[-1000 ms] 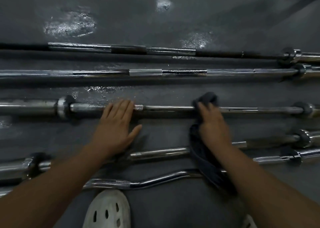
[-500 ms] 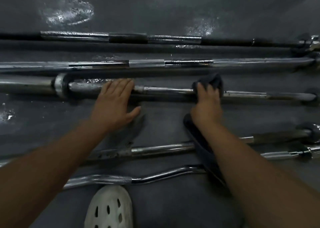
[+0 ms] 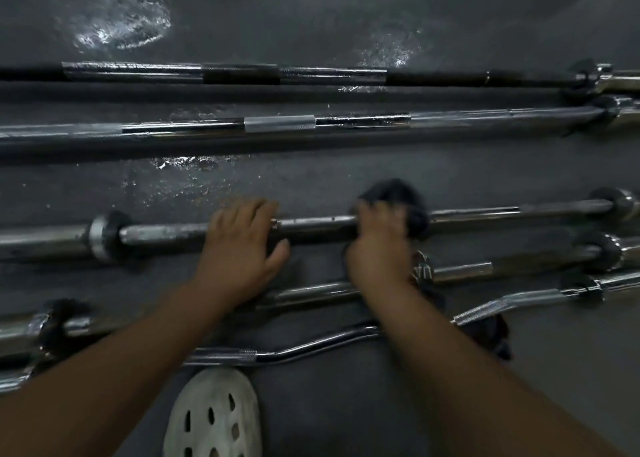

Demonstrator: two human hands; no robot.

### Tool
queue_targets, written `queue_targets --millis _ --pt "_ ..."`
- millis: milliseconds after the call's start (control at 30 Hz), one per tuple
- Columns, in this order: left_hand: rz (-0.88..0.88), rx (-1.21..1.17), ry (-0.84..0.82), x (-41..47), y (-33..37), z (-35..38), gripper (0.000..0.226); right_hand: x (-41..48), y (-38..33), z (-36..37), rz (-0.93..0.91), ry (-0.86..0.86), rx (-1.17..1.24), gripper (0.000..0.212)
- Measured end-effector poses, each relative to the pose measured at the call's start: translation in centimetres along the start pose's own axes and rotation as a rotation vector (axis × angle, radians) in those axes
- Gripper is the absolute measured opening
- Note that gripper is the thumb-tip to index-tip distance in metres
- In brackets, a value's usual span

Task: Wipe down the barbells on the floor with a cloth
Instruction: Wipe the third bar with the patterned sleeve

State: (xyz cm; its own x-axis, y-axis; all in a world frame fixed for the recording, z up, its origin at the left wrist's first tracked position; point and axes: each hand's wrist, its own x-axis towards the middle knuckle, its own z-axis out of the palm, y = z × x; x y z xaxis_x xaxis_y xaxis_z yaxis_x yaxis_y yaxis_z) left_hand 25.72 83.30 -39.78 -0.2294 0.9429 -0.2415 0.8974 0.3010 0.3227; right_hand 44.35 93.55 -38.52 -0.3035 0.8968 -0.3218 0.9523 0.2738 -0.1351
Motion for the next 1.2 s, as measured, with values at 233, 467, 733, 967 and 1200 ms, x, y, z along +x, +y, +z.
queue_targets --millis 233,467,733,967,1200 --pt "0.118 -0.061 -0.078 -6.2 1.2 -0.1 0.061 -2.6 3.0 -1.1 -0.209 -0.123 0.21 0.064" --pt "0.07 0.056 -0.143 -2.2 1.1 1.1 0.081 -4.3 -4.4 1.2 -0.308 -0.045 0.19 0.071" --pt "0.075 0.173 -0.047 -0.1 -2.4 -0.2 0.084 2.4 5.3 -2.6 -0.013 0.015 0.091 0.075" --pt "0.033 0.086 -0.035 5.0 -3.3 -2.5 0.081 2.7 -2.9 -1.3 -0.422 -0.12 0.07 0.074" --pt "0.102 0.229 -0.025 3.5 -4.2 -0.9 0.094 5.1 4.8 -2.0 0.127 0.046 0.056 0.079"
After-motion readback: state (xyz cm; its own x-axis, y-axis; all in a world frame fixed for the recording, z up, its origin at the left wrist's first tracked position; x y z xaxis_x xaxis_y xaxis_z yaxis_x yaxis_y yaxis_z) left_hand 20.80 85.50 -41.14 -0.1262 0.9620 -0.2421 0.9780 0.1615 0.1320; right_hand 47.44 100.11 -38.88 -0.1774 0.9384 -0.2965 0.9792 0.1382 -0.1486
